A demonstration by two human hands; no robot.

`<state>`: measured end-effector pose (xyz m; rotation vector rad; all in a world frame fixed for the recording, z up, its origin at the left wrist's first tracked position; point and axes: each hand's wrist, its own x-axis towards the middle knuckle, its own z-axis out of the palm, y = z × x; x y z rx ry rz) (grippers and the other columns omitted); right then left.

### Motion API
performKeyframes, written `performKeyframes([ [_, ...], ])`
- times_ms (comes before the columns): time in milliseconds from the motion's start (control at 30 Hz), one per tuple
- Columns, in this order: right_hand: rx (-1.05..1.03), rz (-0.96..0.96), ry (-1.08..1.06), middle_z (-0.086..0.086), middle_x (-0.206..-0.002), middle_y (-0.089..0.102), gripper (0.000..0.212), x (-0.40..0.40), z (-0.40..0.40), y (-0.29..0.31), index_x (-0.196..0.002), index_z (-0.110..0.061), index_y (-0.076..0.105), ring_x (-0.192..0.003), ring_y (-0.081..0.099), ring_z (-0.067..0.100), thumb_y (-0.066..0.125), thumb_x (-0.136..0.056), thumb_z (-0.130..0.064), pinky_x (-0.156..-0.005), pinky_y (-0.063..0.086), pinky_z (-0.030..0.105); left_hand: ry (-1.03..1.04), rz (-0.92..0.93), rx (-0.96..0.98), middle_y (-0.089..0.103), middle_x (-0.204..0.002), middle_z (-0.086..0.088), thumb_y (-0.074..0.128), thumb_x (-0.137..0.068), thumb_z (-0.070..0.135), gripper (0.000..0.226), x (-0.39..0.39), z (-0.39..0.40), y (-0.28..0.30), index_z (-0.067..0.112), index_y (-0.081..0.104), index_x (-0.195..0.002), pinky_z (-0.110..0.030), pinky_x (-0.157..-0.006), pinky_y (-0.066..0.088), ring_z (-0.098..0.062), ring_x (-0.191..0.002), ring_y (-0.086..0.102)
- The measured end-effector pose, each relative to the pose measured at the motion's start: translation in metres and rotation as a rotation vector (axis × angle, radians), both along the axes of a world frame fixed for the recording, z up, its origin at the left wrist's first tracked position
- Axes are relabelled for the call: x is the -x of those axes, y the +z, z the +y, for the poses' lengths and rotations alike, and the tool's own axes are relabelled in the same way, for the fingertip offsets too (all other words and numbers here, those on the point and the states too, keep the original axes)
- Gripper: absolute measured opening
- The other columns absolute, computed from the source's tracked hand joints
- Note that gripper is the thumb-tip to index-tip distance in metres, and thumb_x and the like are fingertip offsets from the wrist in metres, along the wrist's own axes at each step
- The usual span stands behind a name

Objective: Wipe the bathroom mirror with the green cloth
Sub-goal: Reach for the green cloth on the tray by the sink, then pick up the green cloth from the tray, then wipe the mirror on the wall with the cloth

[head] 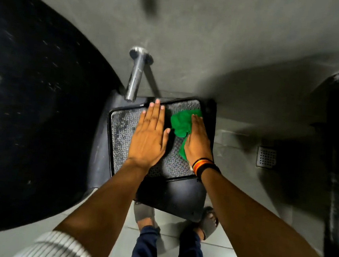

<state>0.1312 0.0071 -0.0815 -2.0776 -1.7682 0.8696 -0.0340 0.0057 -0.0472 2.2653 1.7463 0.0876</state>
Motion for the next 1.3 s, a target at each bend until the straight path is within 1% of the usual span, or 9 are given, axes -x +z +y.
performKeyframes([
  [133, -0.096, 0.126, -0.132, 0.015, -0.164, 0.025, 0.066, -0.018, 0.002, 0.078, -0.155, -0.004, 0.025, -0.153, 0.023, 0.027, 0.043, -0.092, 0.007, -0.123, 0.012, 0.025, -0.057, -0.068, -0.069, 0.01, -0.177, -0.021, 0.038, -0.11, 0.029, 0.067, -0.017, 0.012, 0.062, -0.003, 0.019, -0.166, -0.051, -0.134, 0.014, -0.035, -0.165, 0.008],
  [300, -0.384, 0.194, -0.149, 0.017, -0.16, 0.03, 0.062, -0.056, 0.006, 0.223, -0.15, 0.003, 0.033, -0.15, 0.026, 0.029, 0.034, -0.088, 0.0, -0.121, 0.005, 0.011, -0.218, -0.106, -0.318, 0.026, -0.172, -0.022, 0.041, -0.106, 0.028, 0.065, -0.054, 0.037, 0.205, -0.005, 0.035, -0.161, -0.049, -0.131, 0.021, -0.039, -0.16, 0.027],
  [433, -0.69, 0.111, -0.071, 0.005, -0.164, 0.026, 0.066, -0.092, 0.01, 0.364, -0.154, -0.006, 0.029, -0.153, 0.023, 0.018, 0.034, -0.089, -0.006, -0.125, 0.014, 0.026, -0.359, -0.131, -0.585, 0.03, -0.171, -0.022, 0.043, -0.105, 0.029, 0.064, -0.079, 0.062, 0.353, -0.004, 0.039, -0.159, -0.047, -0.128, 0.019, -0.039, -0.158, 0.032],
  [633, -1.199, -0.053, -0.065, 0.011, -0.158, 0.036, 0.062, -0.149, 0.024, 0.575, -0.149, 0.002, 0.038, -0.149, 0.03, 0.024, 0.036, -0.087, -0.005, -0.125, 0.019, 0.03, -0.407, -0.144, -0.962, 0.038, -0.166, -0.026, 0.041, -0.103, 0.03, 0.064, -0.118, 0.098, 0.571, -0.007, 0.044, -0.156, -0.04, -0.129, 0.009, -0.043, -0.154, 0.037],
  [867, -1.527, -0.31, -0.126, 0.016, -0.161, 0.032, 0.071, -0.222, 0.009, 0.759, -0.151, 0.001, 0.034, -0.152, 0.026, 0.028, 0.042, -0.082, 0.011, -0.124, 0.025, 0.047, -0.408, -0.196, -1.27, 0.019, -0.175, -0.022, 0.037, -0.107, 0.032, 0.068, -0.164, 0.105, 0.748, -0.003, 0.026, -0.164, -0.049, -0.133, 0.019, -0.034, -0.163, 0.015],
  [1000, -1.594, -0.469, -0.176, 0.015, -0.162, 0.031, 0.08, -0.255, -0.003, 0.803, -0.152, 0.0, 0.032, -0.152, 0.026, 0.028, 0.046, -0.076, 0.019, -0.123, 0.028, 0.049, -0.392, -0.19, -1.362, 0.008, -0.177, -0.019, 0.033, -0.11, 0.034, 0.068, -0.183, 0.106, 0.794, 0.001, 0.015, -0.167, -0.048, -0.135, 0.013, -0.032, -0.165, 0.008],
  [1100, -1.553, -0.535, -0.219, 0.014, -0.162, 0.03, 0.074, -0.275, -0.003, 0.803, -0.153, -0.001, 0.031, -0.152, 0.025, 0.029, 0.042, -0.081, 0.013, -0.122, 0.029, 0.05, -0.383, -0.173, -1.4, 0.007, -0.177, -0.018, 0.032, -0.11, 0.035, 0.068, -0.196, 0.109, 0.811, 0.002, 0.015, -0.167, -0.047, -0.135, 0.012, -0.031, -0.164, 0.005],
  [1200, -1.497, -0.554, -0.243, 0.012, -0.162, 0.029, 0.067, -0.29, 0.009, 0.774, -0.153, -0.002, 0.032, -0.152, 0.025, 0.029, 0.034, -0.085, 0.0, -0.123, 0.028, 0.048, -0.381, -0.148, -1.427, 0.01, -0.177, -0.02, 0.033, -0.11, 0.034, 0.068, -0.208, 0.115, 0.817, 0.001, 0.016, -0.167, -0.048, -0.135, 0.015, -0.032, -0.164, 0.008],
  [1300, -1.427, -0.564, -0.26, 0.01, -0.162, 0.028, 0.074, -0.303, 0.035, 0.712, -0.153, -0.005, 0.033, -0.151, 0.027, 0.028, 0.048, -0.081, 0.009, -0.122, 0.03, 0.045, -0.386, -0.129, -1.432, 0.013, -0.176, -0.02, 0.034, -0.11, 0.034, 0.068, -0.216, 0.124, 0.819, 0.0, 0.019, -0.166, -0.05, -0.134, 0.019, -0.034, -0.164, 0.012],
])
